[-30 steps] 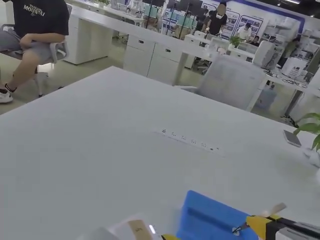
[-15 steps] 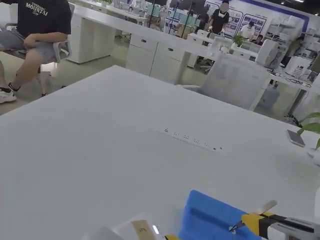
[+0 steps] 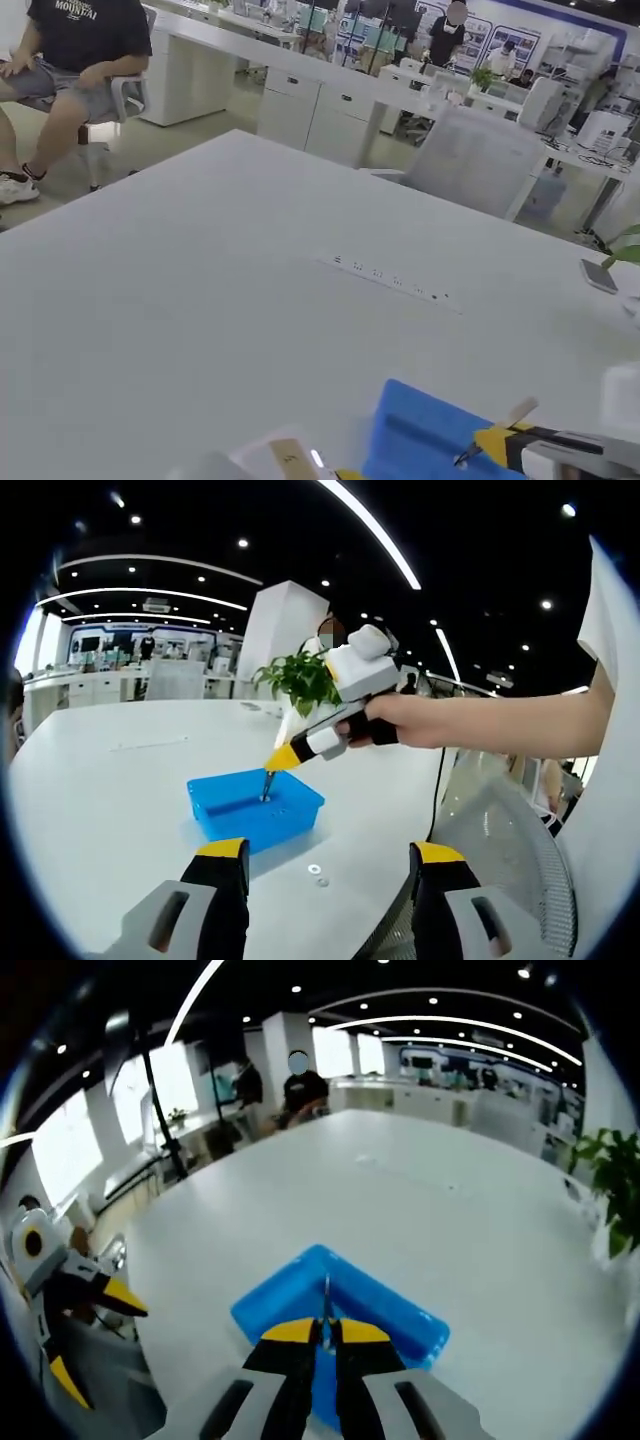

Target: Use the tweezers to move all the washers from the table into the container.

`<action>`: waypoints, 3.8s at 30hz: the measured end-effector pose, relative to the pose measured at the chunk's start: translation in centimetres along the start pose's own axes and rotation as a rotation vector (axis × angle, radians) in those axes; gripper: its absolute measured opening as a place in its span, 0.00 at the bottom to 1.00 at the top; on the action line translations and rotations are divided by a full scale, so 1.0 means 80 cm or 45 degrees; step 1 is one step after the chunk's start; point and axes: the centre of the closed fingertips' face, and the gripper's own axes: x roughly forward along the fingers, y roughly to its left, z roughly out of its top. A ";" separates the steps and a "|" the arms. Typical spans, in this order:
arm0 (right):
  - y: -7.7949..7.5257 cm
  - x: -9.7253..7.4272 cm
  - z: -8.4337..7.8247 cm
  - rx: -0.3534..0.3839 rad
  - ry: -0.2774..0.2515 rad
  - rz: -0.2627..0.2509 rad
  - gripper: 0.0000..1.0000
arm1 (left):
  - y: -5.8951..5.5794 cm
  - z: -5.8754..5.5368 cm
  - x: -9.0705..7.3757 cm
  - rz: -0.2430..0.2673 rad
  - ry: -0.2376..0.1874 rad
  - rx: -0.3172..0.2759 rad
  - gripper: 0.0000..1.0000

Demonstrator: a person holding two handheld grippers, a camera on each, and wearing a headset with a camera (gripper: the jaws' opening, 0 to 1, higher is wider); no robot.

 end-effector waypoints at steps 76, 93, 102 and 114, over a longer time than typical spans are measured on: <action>0.019 -0.005 -0.005 -0.074 0.040 0.028 0.04 | -0.007 -0.007 0.003 -0.033 0.046 0.006 0.62; 0.049 -0.028 -0.004 -0.062 -0.017 0.068 0.04 | -0.009 -0.008 0.003 -0.038 0.054 0.011 0.62; 0.049 -0.038 -0.019 -0.063 -0.009 0.054 0.04 | -0.011 -0.008 0.004 -0.048 0.059 0.015 0.62; 0.067 -0.036 -0.054 0.014 0.022 0.079 0.04 | -0.008 -0.011 0.004 -0.044 0.067 0.020 0.62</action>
